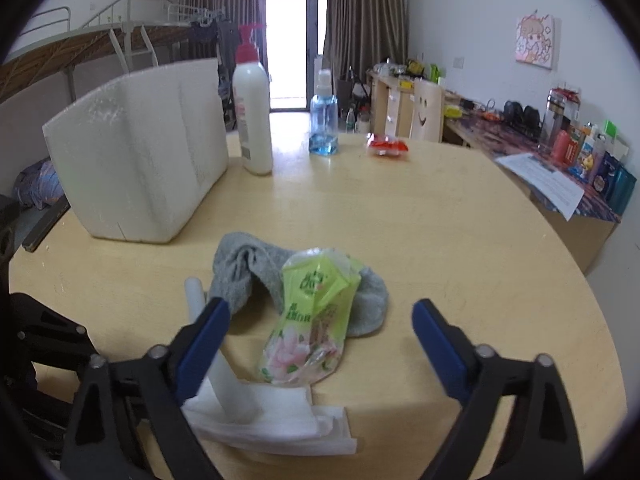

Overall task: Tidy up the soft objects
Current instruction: 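Close the left gripper on the white tissue while the right gripper closes on the green packet, then lift the white tissue and green packet off the table with both tools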

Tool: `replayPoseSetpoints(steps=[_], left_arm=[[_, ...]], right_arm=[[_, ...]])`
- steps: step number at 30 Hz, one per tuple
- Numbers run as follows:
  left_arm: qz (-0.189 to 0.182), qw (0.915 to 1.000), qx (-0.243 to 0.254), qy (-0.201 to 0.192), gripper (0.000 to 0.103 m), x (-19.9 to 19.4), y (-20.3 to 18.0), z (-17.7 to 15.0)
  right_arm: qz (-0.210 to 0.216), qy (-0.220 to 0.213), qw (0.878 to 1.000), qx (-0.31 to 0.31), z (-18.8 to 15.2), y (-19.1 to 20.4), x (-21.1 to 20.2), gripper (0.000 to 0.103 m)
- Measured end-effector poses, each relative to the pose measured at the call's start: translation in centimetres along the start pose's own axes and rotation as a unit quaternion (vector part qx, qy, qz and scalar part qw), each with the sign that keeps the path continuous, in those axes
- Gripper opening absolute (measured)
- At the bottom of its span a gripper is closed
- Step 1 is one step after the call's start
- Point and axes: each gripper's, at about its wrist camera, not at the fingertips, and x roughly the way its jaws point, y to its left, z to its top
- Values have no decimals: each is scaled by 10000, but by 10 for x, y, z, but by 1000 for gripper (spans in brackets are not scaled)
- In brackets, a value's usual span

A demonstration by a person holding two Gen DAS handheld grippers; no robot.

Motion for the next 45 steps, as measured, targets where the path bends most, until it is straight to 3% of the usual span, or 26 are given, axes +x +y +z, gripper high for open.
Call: replayPoseSetpoints(steps=[4, 6, 8, 12, 23, 29, 34, 37, 39, 41, 45], left_arm=[[-6, 10000, -13, -8, 11, 0, 0, 0], [-10, 10000, -12, -12, 11, 0, 0, 0], [-8, 10000, -22, -13, 11, 0, 0, 1], [-3, 10000, -31, -49, 11, -2, 0, 0], [-104, 9994, 237, -236, 5, -11, -12, -3], [-421, 9972, 561, -243, 4, -14, -26, -6], [-311, 9965, 737, -243, 5, -13, -32, -7], [-186, 9970, 725, -200, 18, -10, -31, -6], [-112, 9973, 703, -152, 41, -7, -29, -5], [-117, 9974, 691, -138, 46, -5, -28, -4], [-80, 9969, 782, -91, 46, -2, -32, -3]], right_arm=[[77, 273, 9996, 76, -5, -1, 8, 72], [104, 401, 9991, 89, -7, 0, 10, 56], [192, 511, 9984, 137, -9, 1, 12, 47], [207, 540, 9982, 152, -12, 1, 10, 40], [123, 279, 9993, 201, -10, -2, -14, 35], [36, 165, 9996, 226, -10, -5, -24, 35], [21, 129, 9996, 236, -12, -5, -28, 35], [40, 94, 9997, 239, -12, -5, -30, 35], [46, 66, 9997, 241, -13, -5, -32, 35], [66, 31, 9997, 254, -15, -5, -35, 35], [79, -28, 9995, 288, -18, -7, -39, 35]])
